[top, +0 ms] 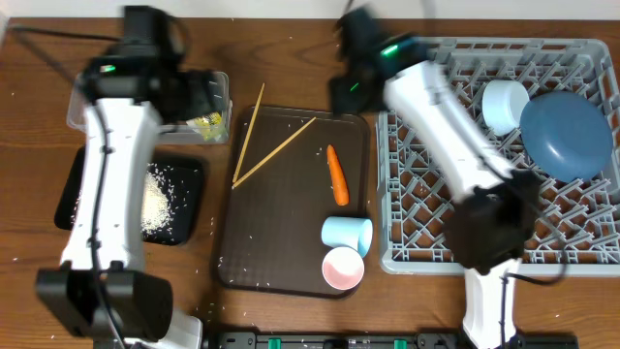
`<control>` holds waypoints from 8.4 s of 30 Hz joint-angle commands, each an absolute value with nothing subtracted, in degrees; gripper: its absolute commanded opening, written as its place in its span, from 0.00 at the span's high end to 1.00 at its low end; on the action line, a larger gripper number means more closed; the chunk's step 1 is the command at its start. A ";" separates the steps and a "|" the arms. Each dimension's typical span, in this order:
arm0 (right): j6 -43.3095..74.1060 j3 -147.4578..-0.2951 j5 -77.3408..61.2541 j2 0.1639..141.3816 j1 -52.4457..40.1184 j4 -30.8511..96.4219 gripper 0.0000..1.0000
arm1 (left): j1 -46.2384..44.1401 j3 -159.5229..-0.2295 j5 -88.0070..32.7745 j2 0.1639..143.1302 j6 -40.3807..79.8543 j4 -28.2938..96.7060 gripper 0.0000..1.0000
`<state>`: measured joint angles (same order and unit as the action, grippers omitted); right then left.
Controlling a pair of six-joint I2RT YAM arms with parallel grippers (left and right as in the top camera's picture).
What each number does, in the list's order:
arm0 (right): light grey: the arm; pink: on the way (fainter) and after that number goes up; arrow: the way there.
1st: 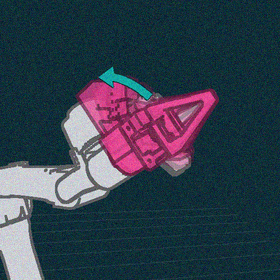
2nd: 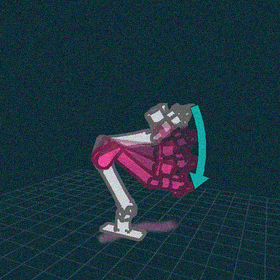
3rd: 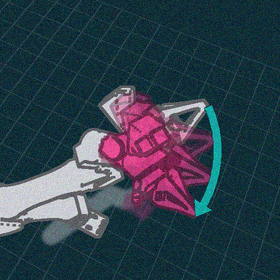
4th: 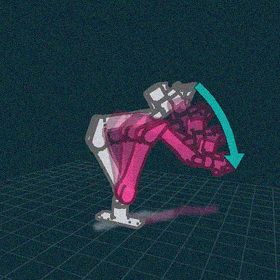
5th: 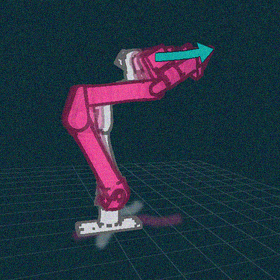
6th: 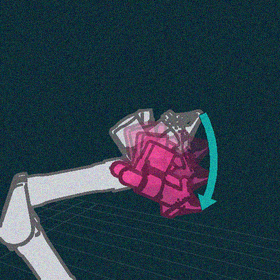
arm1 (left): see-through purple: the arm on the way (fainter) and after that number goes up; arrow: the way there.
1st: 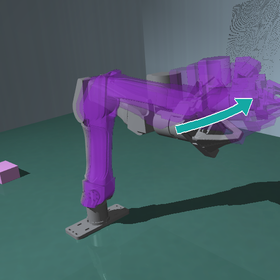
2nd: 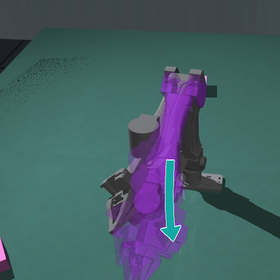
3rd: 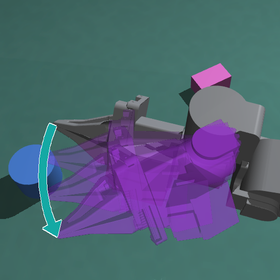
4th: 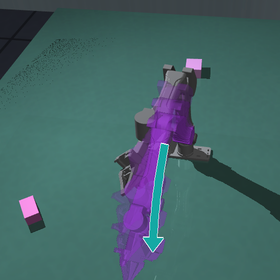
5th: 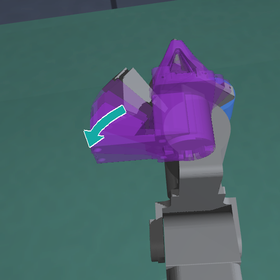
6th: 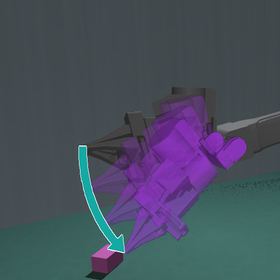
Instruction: Sort waste into correct bins and load items into the dishwasher rack
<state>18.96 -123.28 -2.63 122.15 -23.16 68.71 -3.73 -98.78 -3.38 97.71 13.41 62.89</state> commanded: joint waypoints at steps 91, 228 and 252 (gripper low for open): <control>16.01 -129.58 6.59 112.12 1.04 87.26 0.24 | 25.43 -89.38 -5.15 115.46 27.16 62.22 0.81; 11.03 -119.24 1.04 112.73 3.55 81.73 0.19 | -35.97 -114.48 -16.75 120.75 -6.11 88.29 0.34; 7.92 -119.24 1.52 112.73 5.72 84.07 0.20 | -51.51 -104.42 -3.31 120.75 14.31 80.44 0.47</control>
